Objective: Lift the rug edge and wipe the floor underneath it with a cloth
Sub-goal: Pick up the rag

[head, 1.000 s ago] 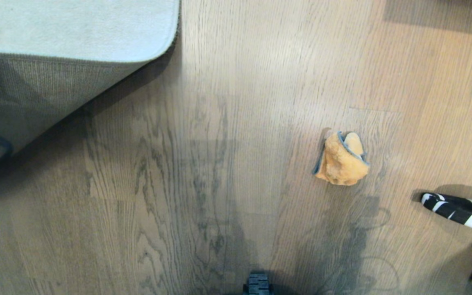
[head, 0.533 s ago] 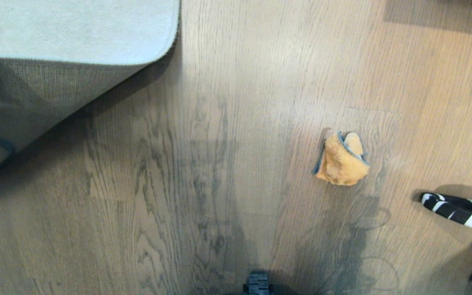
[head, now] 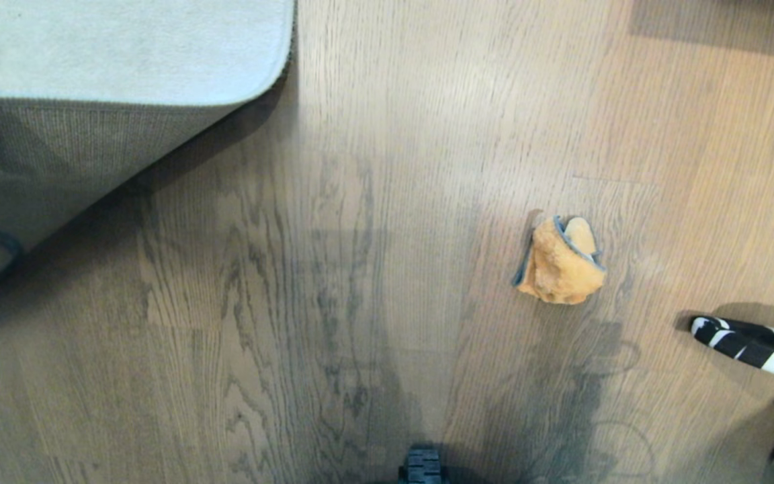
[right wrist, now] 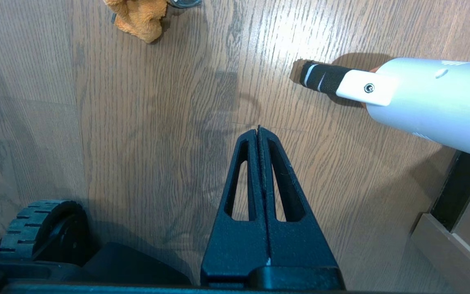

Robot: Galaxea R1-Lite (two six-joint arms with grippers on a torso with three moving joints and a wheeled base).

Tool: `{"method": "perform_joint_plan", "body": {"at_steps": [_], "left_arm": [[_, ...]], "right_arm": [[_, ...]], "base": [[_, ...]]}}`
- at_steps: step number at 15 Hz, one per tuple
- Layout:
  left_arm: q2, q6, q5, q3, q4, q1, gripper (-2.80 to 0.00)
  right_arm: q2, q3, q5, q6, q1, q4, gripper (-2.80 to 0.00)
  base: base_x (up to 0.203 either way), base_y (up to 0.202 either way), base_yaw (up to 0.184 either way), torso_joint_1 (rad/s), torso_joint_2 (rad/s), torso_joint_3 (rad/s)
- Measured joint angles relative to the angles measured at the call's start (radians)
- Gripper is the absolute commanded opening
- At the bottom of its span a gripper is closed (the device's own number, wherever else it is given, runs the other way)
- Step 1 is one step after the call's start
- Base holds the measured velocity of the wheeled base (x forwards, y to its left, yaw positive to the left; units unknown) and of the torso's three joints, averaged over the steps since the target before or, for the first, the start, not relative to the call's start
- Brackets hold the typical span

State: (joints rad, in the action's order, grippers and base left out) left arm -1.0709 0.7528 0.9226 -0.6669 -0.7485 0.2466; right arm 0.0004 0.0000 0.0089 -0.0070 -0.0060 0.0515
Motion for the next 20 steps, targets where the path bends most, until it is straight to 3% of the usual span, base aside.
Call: {"method": "perform_joint_plan", "body": {"at_steps": [20], "left_arm": [[0.029, -0.007, -0.001, 0.019, 0.000, 0.000, -2.80]], "right_arm": [[0.000, 0.000, 0.000, 0.000, 0.001, -0.001, -2.80]], "base": [[0.000, 0.009, -0.001, 0.000, 0.00, 0.000]]}}
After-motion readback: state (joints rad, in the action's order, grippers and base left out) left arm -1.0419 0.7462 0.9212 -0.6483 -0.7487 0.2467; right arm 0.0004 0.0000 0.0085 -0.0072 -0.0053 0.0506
